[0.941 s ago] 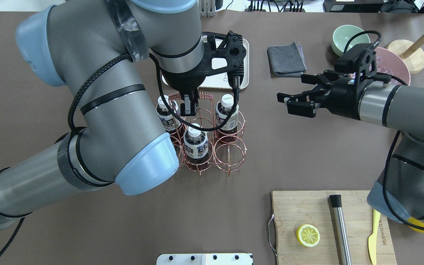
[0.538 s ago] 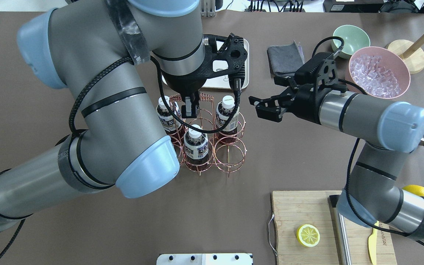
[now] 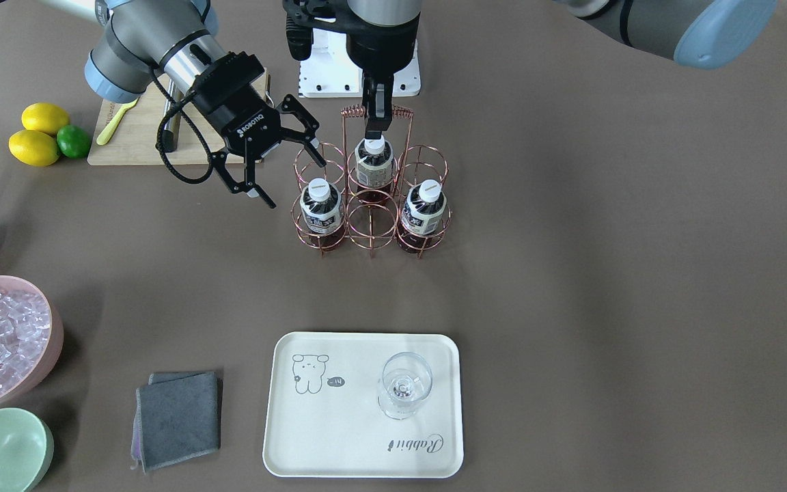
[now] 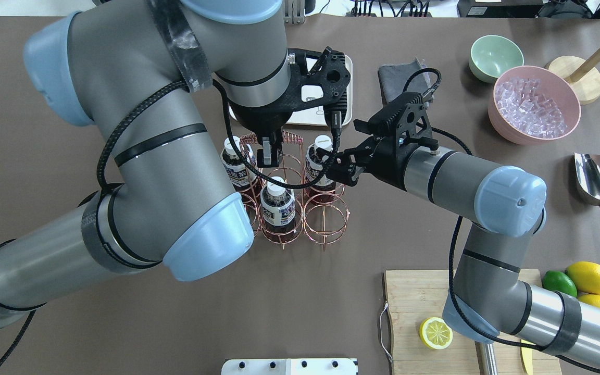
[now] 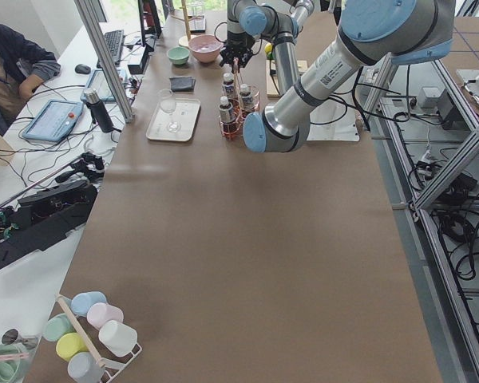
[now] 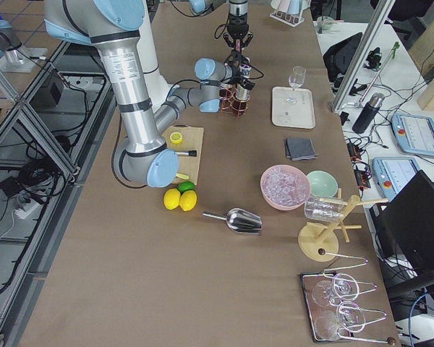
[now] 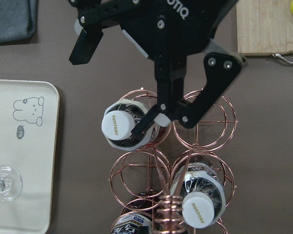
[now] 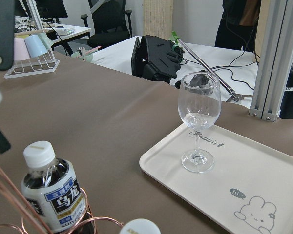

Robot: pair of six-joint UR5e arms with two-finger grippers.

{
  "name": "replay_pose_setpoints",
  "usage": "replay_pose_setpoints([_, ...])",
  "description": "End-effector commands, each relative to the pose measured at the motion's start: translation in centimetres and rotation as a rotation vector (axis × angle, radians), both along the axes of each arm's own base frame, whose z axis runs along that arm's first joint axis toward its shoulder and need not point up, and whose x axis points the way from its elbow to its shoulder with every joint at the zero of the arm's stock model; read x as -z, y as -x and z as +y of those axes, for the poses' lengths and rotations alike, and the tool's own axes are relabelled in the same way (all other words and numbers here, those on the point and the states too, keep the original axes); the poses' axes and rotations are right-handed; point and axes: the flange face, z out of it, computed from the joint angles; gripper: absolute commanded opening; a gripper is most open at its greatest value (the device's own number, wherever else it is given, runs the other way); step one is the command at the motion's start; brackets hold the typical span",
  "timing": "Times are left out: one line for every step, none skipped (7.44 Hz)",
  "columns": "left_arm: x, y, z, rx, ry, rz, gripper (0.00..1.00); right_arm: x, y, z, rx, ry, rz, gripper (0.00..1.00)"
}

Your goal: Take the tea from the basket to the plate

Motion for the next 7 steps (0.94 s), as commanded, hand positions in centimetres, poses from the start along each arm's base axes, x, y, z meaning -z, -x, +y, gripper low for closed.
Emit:
replay_pose_setpoints([0.0, 0.0, 0.0, 0.002, 0.001, 0.001, 0.0, 0.0, 2.4, 2.0, 0.006, 0.007, 0.003, 1.0])
replay_pose_setpoints([0.0, 0.0, 0.0, 0.002, 0.002, 0.0, 0.0, -0.1, 2.8, 2.6, 0.006, 0.005, 0.006, 0.99])
replay_pose_setpoints([-0.1, 0.0, 0.0, 0.003, 0.002, -0.002, 0.0, 0.4, 3.1, 2.5, 0.006, 0.001, 0.001, 0.93])
replay_pose_setpoints([-0.1, -0.1, -0.1, 0.003, 0.003, -0.003, 0.0, 1.1, 3.4, 2.4, 0.001, 0.004, 0.011, 0.78])
replay_pose_setpoints([-0.1, -0.1, 0.0, 0.002, 0.004, -0.002, 0.0, 2.2, 3.8, 2.2, 0.0, 0.007, 0.016, 0.74])
replay_pose_setpoints([-0.2, -0.1, -0.1, 0.003, 0.003, -0.003, 0.0, 2.7, 3.9, 1.8, -0.005, 0.009, 0.025, 0.74])
replay_pose_setpoints([-0.2, -0.2, -0.1, 0.003, 0.004, -0.004, 0.0, 2.2, 4.2, 1.5, -0.008, 0.014, 0.035, 0.66])
